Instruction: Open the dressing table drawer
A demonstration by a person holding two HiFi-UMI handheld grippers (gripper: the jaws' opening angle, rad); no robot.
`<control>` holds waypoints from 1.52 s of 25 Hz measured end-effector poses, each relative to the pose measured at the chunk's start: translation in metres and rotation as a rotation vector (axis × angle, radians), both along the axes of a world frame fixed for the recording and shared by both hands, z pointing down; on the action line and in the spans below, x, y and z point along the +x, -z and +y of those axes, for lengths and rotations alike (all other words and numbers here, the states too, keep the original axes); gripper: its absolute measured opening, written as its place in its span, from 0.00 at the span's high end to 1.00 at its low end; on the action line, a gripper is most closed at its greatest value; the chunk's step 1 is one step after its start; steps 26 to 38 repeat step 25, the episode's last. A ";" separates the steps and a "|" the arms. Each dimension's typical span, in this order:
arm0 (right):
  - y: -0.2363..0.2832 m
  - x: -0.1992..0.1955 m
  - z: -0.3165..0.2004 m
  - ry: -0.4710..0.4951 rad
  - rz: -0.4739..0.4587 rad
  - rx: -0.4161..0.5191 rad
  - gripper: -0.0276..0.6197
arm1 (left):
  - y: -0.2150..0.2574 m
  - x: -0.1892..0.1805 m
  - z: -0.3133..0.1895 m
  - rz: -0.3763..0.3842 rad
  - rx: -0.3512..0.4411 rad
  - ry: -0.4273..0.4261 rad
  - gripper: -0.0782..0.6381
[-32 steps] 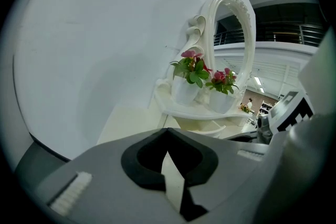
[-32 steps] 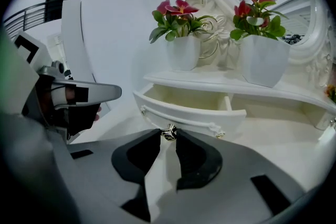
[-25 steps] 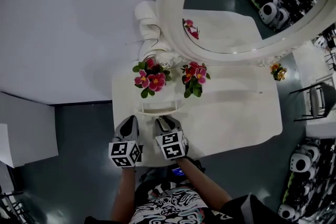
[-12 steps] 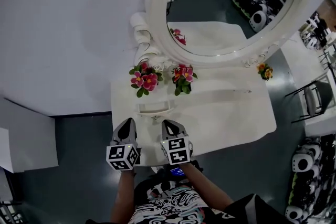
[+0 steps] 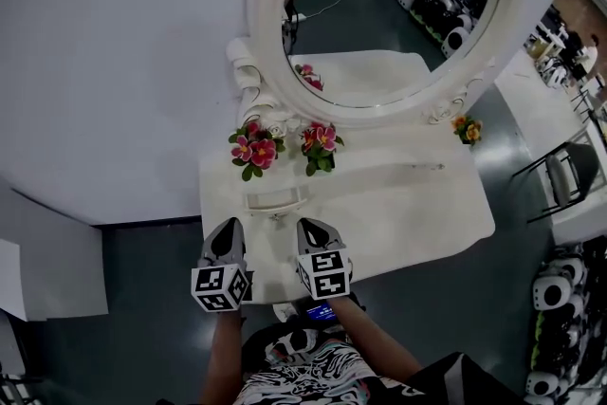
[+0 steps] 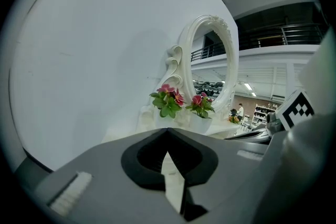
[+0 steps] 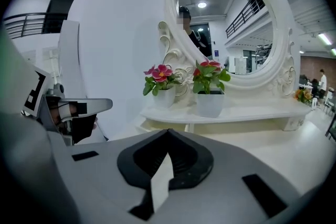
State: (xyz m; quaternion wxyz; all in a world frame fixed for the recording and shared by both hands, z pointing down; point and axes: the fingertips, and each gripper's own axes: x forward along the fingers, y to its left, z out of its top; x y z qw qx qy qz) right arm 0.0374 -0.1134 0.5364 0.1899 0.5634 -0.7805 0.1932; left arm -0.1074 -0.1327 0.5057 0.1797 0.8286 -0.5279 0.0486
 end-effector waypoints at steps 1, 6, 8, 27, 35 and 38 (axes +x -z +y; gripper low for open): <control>0.001 0.002 0.000 -0.003 0.003 -0.002 0.95 | 0.000 0.000 0.000 -0.001 -0.001 -0.001 0.89; 0.003 0.006 0.000 -0.012 0.001 -0.003 0.95 | 0.001 0.001 0.001 -0.005 0.001 -0.001 0.89; 0.002 0.006 0.001 -0.011 0.002 -0.005 0.95 | 0.000 0.001 0.001 -0.007 -0.001 -0.001 0.89; -0.003 0.005 0.000 0.002 -0.004 -0.010 0.95 | -0.012 0.000 0.001 -0.012 -0.023 0.003 0.89; -0.003 0.005 0.000 0.002 -0.004 -0.010 0.95 | -0.012 0.000 0.001 -0.012 -0.023 0.003 0.89; -0.003 0.005 0.000 0.002 -0.004 -0.010 0.95 | -0.012 0.000 0.001 -0.012 -0.023 0.003 0.89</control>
